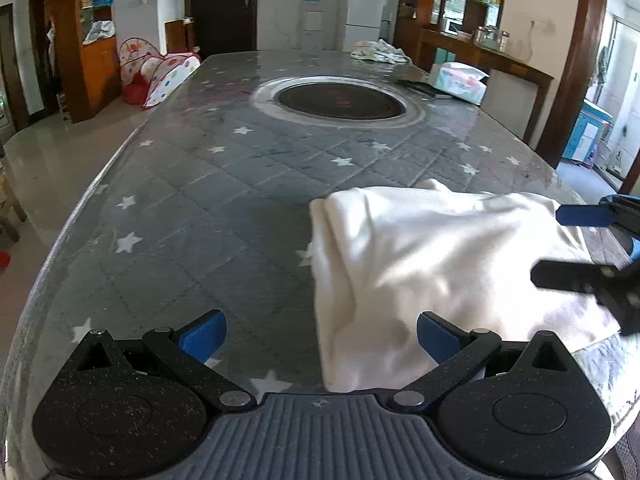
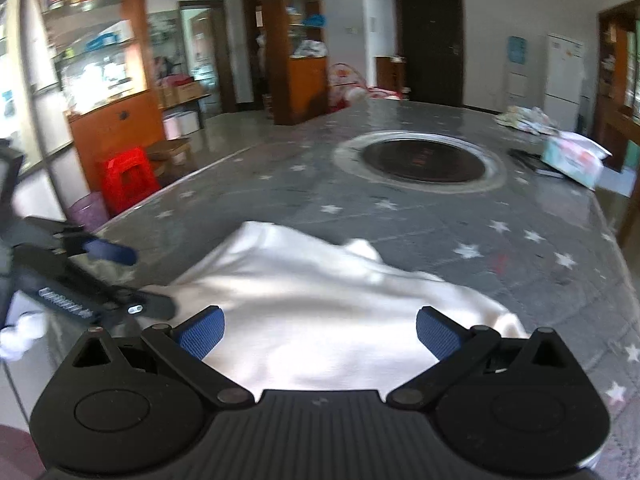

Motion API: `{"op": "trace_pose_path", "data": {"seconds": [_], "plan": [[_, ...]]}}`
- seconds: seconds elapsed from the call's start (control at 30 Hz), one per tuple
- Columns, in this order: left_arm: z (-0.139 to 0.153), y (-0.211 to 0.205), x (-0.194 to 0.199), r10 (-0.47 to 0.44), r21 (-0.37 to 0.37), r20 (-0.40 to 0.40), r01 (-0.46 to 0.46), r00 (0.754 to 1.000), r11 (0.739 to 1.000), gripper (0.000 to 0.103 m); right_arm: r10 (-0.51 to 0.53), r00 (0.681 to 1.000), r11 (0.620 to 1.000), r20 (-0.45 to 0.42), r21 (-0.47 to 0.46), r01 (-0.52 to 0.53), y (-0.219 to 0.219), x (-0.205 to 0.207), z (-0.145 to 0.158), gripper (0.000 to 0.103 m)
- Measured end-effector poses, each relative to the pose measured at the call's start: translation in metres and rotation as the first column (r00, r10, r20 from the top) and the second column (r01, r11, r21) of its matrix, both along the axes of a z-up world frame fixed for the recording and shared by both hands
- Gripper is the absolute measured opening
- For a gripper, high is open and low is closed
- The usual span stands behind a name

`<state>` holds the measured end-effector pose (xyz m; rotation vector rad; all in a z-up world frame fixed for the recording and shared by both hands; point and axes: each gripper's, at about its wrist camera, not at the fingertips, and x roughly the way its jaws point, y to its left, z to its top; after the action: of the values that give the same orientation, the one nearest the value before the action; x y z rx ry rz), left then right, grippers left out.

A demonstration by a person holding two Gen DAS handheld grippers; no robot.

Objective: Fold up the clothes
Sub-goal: 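Grasp the folded shirt edge with the right gripper and lift it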

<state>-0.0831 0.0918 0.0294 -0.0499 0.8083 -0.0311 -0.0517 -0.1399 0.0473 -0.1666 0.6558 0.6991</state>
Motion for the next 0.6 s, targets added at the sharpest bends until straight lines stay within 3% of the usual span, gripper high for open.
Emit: {"op": "trace_pose_path", "data": {"seconds": [0.27, 0.37, 0.6], "plan": [[0.000, 0.013, -0.002, 0.029, -0.014, 0.016, -0.028, 0.999, 1.000, 0.103, 0.157, 0.987, 0.986, 0.037, -0.069, -0.154, 0.043, -0.030, 0.000, 0.103], [-0.001, 0.019, -0.003, 0.043, -0.013, 0.025, -0.043, 0.999, 0.999, 0.103, 0.124, 0.990, 0.989, 0.068, -0.084, -0.118, 0.050, -0.028, 0.002, 0.103], [-0.005, 0.034, -0.004, 0.043, -0.046, 0.028, -0.042, 0.999, 0.998, 0.103, -0.058, 0.988, 0.984, 0.140, -0.161, 0.080, 0.057, -0.006, -0.002, 0.103]]}}
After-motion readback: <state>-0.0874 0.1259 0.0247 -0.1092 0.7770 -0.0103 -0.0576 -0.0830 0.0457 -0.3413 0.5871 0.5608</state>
